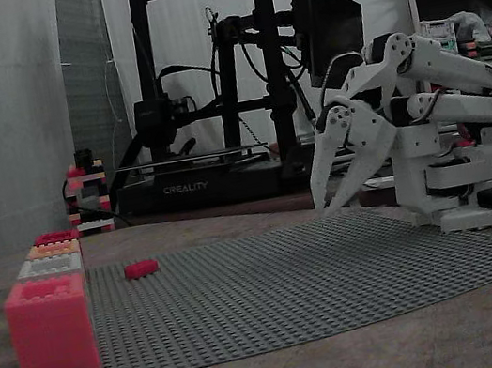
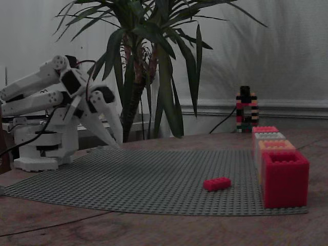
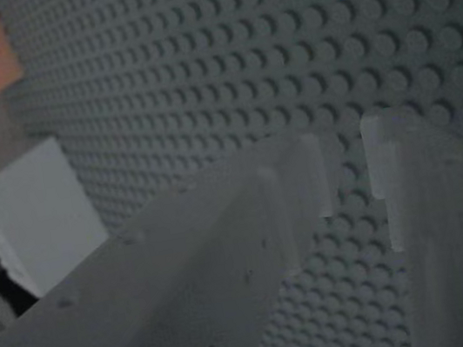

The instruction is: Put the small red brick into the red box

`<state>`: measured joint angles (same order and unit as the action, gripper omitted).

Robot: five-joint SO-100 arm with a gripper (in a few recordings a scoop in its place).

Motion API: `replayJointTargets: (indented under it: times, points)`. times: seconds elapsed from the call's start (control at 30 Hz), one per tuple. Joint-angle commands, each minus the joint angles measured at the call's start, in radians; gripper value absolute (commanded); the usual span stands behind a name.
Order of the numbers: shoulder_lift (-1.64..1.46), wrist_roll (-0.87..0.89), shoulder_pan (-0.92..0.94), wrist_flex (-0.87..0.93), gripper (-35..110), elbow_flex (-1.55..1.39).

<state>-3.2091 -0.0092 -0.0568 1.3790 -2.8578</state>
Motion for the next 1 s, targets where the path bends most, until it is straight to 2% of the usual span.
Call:
replayJointTargets:
  times: [0.0, 0.8, 0.97]
  points:
    - [-0.011, -0.005, -0.014, 0.031, 0, 0.005]
    - [-0.011, 0.005, -0.014, 0.031, 0, 0.005]
    - [0.104, 0.041, -0.014, -0.029, 0, 0.069]
